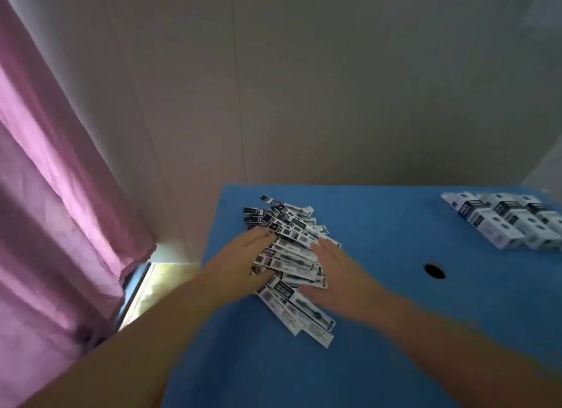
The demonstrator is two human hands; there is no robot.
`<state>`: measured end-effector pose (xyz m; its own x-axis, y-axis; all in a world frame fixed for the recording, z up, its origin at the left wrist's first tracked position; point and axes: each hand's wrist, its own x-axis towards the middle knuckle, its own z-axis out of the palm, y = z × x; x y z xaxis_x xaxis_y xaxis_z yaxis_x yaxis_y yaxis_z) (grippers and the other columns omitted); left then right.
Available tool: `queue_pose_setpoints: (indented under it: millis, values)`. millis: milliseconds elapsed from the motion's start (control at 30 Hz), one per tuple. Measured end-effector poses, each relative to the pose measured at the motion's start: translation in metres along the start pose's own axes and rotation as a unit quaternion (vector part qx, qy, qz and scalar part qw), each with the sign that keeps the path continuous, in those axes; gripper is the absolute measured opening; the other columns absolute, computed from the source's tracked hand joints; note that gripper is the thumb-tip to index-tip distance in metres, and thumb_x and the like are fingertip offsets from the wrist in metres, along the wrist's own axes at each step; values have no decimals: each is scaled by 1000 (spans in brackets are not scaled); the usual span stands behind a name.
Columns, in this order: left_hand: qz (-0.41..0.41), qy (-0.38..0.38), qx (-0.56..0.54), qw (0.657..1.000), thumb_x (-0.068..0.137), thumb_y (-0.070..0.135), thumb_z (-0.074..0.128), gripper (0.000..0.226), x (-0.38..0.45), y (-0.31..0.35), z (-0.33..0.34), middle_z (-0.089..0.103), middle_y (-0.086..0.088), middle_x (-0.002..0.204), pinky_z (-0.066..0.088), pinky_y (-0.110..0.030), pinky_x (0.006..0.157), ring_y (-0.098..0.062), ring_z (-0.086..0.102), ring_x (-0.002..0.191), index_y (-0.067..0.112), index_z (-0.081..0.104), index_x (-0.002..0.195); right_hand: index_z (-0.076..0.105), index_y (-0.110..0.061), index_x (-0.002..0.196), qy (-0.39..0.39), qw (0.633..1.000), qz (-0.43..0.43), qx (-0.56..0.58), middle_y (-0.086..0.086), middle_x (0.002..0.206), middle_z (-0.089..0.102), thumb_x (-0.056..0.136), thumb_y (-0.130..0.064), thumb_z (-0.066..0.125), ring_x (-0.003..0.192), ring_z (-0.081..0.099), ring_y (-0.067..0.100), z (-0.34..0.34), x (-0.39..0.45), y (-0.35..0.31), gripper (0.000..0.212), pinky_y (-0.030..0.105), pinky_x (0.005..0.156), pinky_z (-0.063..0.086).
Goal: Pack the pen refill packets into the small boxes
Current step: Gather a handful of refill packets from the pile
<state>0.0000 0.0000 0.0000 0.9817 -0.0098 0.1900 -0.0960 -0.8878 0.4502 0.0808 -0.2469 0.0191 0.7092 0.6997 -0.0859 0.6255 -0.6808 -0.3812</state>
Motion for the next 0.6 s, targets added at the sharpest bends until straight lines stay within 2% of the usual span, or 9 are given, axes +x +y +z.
queue_pose_setpoints:
  millis: [100, 133, 200, 267, 333, 367, 400, 500, 600]
  values:
    - [61, -71, 75, 993, 90, 63, 59, 76, -8, -22, 31, 17, 9, 166, 15, -34, 124, -5, 5, 150, 35, 32, 156, -10, -21, 160, -62, 993, -41, -95, 0, 161, -31, 81, -86, 42, 151, -26, 20, 49, -17, 12, 114, 39, 125, -9]
    - [76, -105, 99, 987, 89, 69, 52, 76, -12, -26, 40, 12, 10, 166, 10, -33, 123, -8, 2, 152, 38, 32, 155, -7, -19, 160, -64, 987, -59, -133, 6, 162, -29, 79, -90, 37, 152, -23, 25, 66, -21, 17, 117, 41, 124, -9]
    - [93, -119, 130, 980, 89, 74, 42, 72, -13, -29, 51, 10, 9, 167, 5, -34, 122, -12, 2, 154, 41, 37, 153, 16, -11, 159, -27, 983, -62, -171, 18, 167, 1, 79, -93, 26, 155, 4, 35, 88, -18, 28, 115, 46, 119, 8]
    - [81, -85, 125, 985, 92, 71, 43, 63, -11, -23, 57, 25, 2, 165, 15, -39, 123, -19, 14, 154, 39, 51, 145, 28, -8, 154, 18, 986, -41, -159, 21, 162, 25, 83, -88, 24, 150, 19, 36, 86, -5, 37, 107, 50, 113, 18]
    - [59, -46, 118, 990, 91, 67, 48, 57, -8, -16, 69, 41, -3, 158, 33, -48, 119, -25, 28, 150, 32, 62, 135, 27, -8, 154, 39, 987, -42, -149, 23, 162, 26, 86, -82, 32, 151, 17, 36, 85, 9, 48, 101, 51, 116, 18]
    - [37, -18, 117, 992, 90, 66, 50, 58, -5, -12, 75, 44, -4, 155, 37, -50, 117, -27, 30, 149, 29, 63, 133, 27, -8, 154, 51, 988, -35, -142, 23, 162, 24, 86, -80, 34, 151, 15, 36, 81, 15, 52, 100, 52, 119, 18]
    - [2, 2, 112, 994, 88, 67, 53, 62, -2, -7, 79, 43, -5, 156, 35, -50, 118, -27, 29, 149, 27, 61, 135, 25, -8, 154, 68, 989, -22, -131, 22, 163, 21, 85, -79, 34, 152, 13, 36, 79, 19, 57, 100, 52, 122, 18]
    - [-86, 37, 111, 989, 82, 76, 56, 83, 1, -5, 87, 27, 0, 164, 11, -39, 123, -23, 14, 154, 28, 45, 149, 12, -11, 156, 87, 992, 15, -92, 19, 166, 7, 81, -82, 34, 154, 1, 31, 75, 17, 68, 105, 51, 122, 15]
    - [-118, 48, 106, 986, 78, 84, 55, 96, -5, -12, 85, 23, 1, 166, 7, -39, 122, -21, 10, 155, 29, 36, 154, 4, -13, 157, 84, 992, 21, -92, 19, 167, 2, 77, -87, 33, 154, -3, 31, 81, 10, 76, 113, 51, 122, 14]
